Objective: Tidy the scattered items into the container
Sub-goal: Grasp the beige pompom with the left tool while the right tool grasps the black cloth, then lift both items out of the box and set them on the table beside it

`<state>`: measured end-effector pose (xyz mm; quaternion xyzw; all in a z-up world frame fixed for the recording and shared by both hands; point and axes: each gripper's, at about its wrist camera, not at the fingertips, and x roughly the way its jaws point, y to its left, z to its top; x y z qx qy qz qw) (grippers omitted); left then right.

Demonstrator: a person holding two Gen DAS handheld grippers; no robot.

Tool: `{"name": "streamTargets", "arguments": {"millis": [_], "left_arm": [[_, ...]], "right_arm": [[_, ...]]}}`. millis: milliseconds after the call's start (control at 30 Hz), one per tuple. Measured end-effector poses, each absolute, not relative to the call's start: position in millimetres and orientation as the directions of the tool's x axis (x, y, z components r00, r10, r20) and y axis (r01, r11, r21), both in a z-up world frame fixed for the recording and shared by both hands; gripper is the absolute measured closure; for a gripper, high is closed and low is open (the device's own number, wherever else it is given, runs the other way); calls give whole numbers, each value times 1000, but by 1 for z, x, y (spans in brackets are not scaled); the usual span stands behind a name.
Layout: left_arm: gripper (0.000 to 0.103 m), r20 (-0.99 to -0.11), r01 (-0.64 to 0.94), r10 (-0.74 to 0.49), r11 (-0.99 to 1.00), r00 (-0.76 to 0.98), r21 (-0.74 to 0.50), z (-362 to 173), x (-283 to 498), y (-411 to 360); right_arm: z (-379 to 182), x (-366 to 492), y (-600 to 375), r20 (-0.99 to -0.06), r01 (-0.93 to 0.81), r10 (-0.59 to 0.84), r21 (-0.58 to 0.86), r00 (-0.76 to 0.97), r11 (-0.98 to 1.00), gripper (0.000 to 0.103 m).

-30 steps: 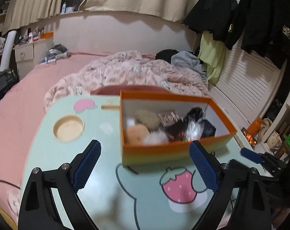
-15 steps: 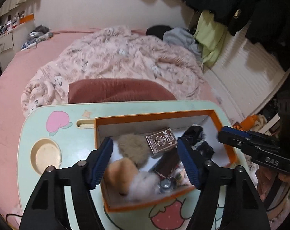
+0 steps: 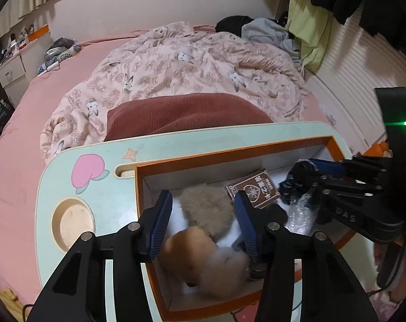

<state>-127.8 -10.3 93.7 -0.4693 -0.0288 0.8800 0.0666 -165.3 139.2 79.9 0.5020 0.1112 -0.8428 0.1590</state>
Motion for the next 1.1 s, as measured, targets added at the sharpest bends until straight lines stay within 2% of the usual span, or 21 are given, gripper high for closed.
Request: {"name": "streamTargets", "arguments": {"millis": [100,367,533,833,867,933,1000,1067,1100], "left_arm": [[53,-835,-93,127,-992,-535,-91,88,-130,-8],[54,-861,-95,76,-995,-503,-32,77,-140,4],[55,-870,-82,16,-996,-493,28,70,-149,11],[56,-879,-90,-43,-991,-474,97,66,-156,23],[56,-884,-93,-41,-991,-465,95,66,-156,22],[56,-901,-103,35,-995,-431,11,66,-158,16],[56,-907,-88,31,-996,-420,7,65,-160,11],[56,-909,-81,-41,-993,-415,82,61,-163,14],[56,-907,-86,-114,-983,-405,162,55,-165,19]], "right_arm": [[88,-160,145,-861,395,-209,9,-464,-919,94],[158,-115,187,-707,397,-402,185,-582,-899,94],[185,-67,207,-641,448,-479,226,-600,-865,94],[134,-18,211,-693,464,-481,234,-537,-854,94],[126,-17,210,-702,457,-478,238,-529,-857,94],[113,-17,208,-716,446,-464,234,-522,-864,94],[101,-19,205,-728,438,-455,233,-513,-868,94],[90,-20,201,-737,438,-467,256,-488,-862,94],[87,-21,201,-739,438,-470,261,-482,-860,94]]}}
